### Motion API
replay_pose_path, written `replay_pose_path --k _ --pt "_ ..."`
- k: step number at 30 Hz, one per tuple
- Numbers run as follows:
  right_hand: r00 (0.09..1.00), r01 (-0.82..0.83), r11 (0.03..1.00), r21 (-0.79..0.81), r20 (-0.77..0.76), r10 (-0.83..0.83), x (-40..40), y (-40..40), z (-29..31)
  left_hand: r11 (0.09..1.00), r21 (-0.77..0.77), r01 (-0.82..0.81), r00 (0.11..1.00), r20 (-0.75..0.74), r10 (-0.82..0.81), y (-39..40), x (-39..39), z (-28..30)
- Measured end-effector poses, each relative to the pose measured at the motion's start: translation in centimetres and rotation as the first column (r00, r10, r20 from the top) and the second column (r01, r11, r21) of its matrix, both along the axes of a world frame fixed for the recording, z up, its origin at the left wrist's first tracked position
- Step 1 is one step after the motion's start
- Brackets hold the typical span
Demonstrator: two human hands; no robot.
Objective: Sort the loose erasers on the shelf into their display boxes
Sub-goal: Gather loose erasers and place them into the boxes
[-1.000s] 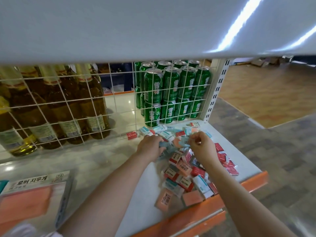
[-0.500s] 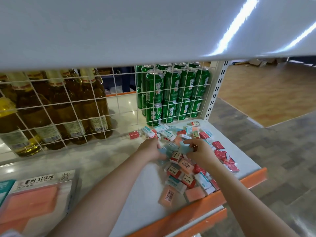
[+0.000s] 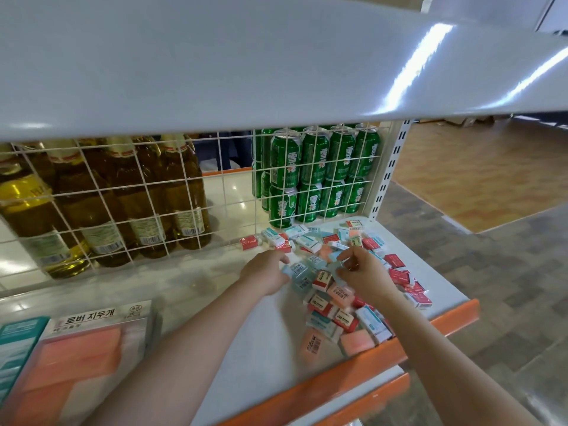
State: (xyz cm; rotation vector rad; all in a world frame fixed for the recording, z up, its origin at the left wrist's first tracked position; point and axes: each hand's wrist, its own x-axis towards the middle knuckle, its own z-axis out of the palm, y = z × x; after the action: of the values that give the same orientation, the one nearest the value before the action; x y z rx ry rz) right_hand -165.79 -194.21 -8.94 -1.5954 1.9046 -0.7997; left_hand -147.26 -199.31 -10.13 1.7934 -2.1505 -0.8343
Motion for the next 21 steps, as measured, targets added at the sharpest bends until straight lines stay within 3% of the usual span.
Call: replay_pose_path --k 4,10,15,21 --pt "1.000 -0.002 1.000 -0.013 0.030 0.002 0.4 0.3 0.3 0.999 -0.033 -0.003 0.997 -0.081 0.000 0.5 0.9 -0.1" --pt "0.997 -0.021 0.999 -0.028 -0.072 0.019 1.5 0.8 0.1 0.991 0.102 -0.086 0.904 -0.411 0.120 1.6 2.2 0.0" --pt "0.986 -0.068 0.998 -0.013 -0.152 0.065 2.8 1.2 0.3 0.987 0.121 -0.106 0.873 -0.463 0.151 2.5 3.4 0.1" --pt "0.951 -0.067 0.991 0.117 -0.294 0.099 3.3 1.6 -0.4 0.986 0.093 -0.141 0.858 -0.485 0.168 3.3 4.2 -0.1"
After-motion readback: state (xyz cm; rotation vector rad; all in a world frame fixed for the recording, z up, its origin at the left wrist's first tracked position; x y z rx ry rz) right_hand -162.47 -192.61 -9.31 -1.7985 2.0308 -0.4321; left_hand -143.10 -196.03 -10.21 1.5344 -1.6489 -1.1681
